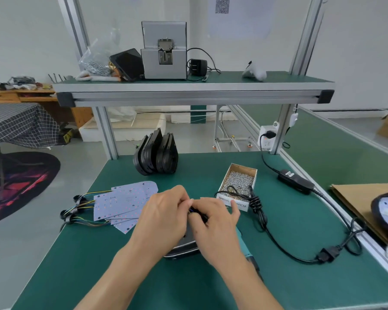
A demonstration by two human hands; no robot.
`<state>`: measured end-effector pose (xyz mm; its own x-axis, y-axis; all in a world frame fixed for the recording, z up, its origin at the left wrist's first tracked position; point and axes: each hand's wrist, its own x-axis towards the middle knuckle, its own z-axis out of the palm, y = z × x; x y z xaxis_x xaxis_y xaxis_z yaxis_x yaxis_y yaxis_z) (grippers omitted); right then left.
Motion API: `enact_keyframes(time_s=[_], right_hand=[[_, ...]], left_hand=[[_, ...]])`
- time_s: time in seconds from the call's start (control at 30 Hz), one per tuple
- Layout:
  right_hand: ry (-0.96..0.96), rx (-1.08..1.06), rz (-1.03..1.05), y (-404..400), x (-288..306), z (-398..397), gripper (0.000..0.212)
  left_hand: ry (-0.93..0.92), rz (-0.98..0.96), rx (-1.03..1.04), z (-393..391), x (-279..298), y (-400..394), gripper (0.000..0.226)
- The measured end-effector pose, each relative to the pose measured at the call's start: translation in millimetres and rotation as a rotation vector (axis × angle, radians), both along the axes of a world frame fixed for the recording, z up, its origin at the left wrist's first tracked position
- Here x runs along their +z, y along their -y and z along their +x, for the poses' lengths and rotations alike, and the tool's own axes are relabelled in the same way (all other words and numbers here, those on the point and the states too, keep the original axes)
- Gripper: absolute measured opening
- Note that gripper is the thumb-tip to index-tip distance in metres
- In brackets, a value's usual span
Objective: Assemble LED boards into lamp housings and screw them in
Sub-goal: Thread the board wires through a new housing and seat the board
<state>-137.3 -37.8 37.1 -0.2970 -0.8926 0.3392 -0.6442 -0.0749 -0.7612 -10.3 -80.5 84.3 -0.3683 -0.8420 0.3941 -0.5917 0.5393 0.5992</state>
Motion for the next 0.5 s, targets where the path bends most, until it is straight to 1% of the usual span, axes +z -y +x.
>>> enact_keyframes(time_s=[0.1, 0.17, 0.3, 0.5], right_hand=[[-0.026, -0.007, 0.026, 0, -4, -1, 0.034], [-0.082, -0.027, 0.039, 1, -6, -2, 0.040], [-0.145, -0.060, 0.046, 3, -10, -4, 0.047], [-0.180, -0.056, 0.063, 4, -19, -4, 0.044]], left_hand=[[-0.001, -0.001, 0.001, 0, -1, 0, 0.024], [-0.015, -0.009, -0.004, 0, -1, 0, 0.024], [-0.024, -0.021, -0.011, 1, 0, -1, 0.024], [-0.020, -0.032, -0.017, 2, 0, -1, 0.022]])
